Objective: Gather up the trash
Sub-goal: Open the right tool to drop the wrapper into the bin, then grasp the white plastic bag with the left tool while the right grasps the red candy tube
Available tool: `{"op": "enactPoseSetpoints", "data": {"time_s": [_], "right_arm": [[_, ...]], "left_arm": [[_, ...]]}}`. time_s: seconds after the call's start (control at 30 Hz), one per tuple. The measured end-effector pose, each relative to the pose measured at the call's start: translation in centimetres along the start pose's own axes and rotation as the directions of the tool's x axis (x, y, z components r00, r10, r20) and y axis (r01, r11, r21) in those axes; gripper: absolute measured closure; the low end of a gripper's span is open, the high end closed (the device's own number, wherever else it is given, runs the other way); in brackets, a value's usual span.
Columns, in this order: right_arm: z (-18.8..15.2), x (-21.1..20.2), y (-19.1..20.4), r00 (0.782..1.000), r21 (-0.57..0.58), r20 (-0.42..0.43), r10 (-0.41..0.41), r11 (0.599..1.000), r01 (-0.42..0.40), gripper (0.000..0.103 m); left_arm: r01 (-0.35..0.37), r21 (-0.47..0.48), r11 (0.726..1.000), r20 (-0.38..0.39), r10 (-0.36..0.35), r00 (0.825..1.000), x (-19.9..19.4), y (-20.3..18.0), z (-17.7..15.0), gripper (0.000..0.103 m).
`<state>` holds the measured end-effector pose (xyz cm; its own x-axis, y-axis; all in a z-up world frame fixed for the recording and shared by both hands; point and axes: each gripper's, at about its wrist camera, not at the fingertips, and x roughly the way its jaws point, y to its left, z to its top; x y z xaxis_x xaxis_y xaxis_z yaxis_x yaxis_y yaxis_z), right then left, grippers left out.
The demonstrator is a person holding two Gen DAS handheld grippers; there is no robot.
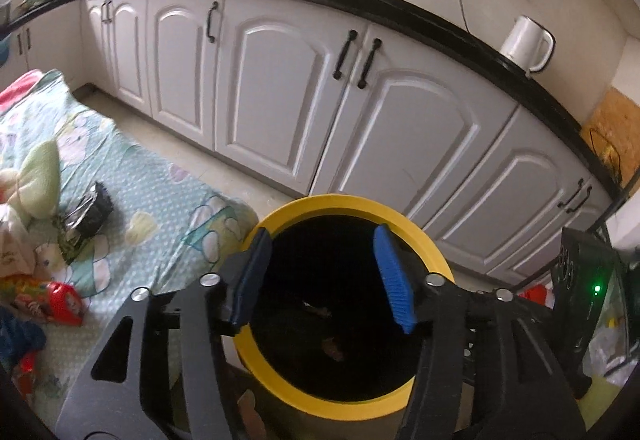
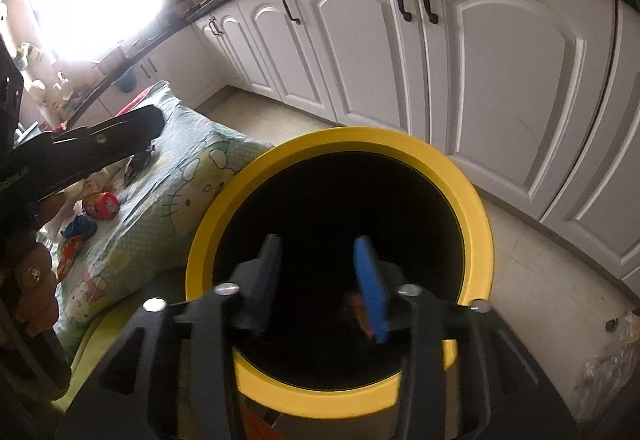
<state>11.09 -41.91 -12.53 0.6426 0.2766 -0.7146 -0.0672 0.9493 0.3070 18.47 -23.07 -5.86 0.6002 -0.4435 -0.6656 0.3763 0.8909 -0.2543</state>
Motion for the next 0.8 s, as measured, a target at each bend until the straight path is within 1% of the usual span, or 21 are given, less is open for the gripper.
{"op": "enactPoseSetpoints", "data": {"time_s": [0.03, 0.07, 0.1, 0.13, 0.17, 0.27, 0.37, 0.57, 0.8], "right_arm": [[0.0, 0.0, 0.0, 1.0, -0.001, 0.001, -0.003, 1.0, 0.003, 0.056], [0.1, 0.0, 0.1, 1.0, -0.004, 0.002, -0.007, 1.0, 0.007, 0.054], [0.2, -0.1, 0.2, 1.0, -0.007, 0.004, -0.01, 1.0, 0.01, 0.053], [0.2, -0.1, 0.4, 1.0, -0.01, 0.007, -0.012, 1.0, 0.012, 0.051], [0.3, -0.1, 0.5, 1.0, -0.013, 0.009, -0.013, 1.0, 0.013, 0.049], [0.5, -0.4, 1.2, 1.0, -0.033, 0.02, -0.018, 0.999, 0.019, 0.047], [0.8, -0.8, 2.0, 0.999, -0.054, 0.03, -0.015, 0.998, 0.016, 0.046], [1.4, -1.5, 4.6, 0.998, -0.121, 0.058, -0.008, 0.993, 0.015, 0.044], [2.1, -2.5, 8.1, 0.995, -0.193, 0.095, 0.036, 0.981, -0.017, 0.038]], "left_arm": [[-0.004, -0.006, 1.0, 0.009, 0.004, 1.0, -0.3, 0.2, 0.0, 0.044], [-0.009, -0.012, 1.0, 0.021, 0.009, 1.0, -0.7, 0.5, 0.1, 0.04], [-0.013, -0.021, 1.0, 0.033, 0.014, 0.999, -1.2, 0.8, 0.1, 0.039], [-0.018, -0.029, 0.999, 0.042, 0.019, 0.999, -1.6, 1.1, 0.1, 0.036], [-0.026, -0.038, 0.999, 0.053, 0.028, 0.998, -2.1, 1.5, 0.1, 0.029], [-0.049, -0.066, 0.997, 0.085, 0.054, 0.995, -3.7, 2.8, 0.0, 0.02], [-0.078, -0.087, 0.993, 0.112, 0.088, 0.99, -5.1, 3.9, 0.1, 0.016], [-0.117, -0.144, 0.983, 0.173, 0.142, 0.975, -8.3, 6.4, 0.0, 0.013], [-0.162, -0.169, 0.972, 0.217, 0.196, 0.956, -11.2, 8.3, -0.6, 0.011]]}}
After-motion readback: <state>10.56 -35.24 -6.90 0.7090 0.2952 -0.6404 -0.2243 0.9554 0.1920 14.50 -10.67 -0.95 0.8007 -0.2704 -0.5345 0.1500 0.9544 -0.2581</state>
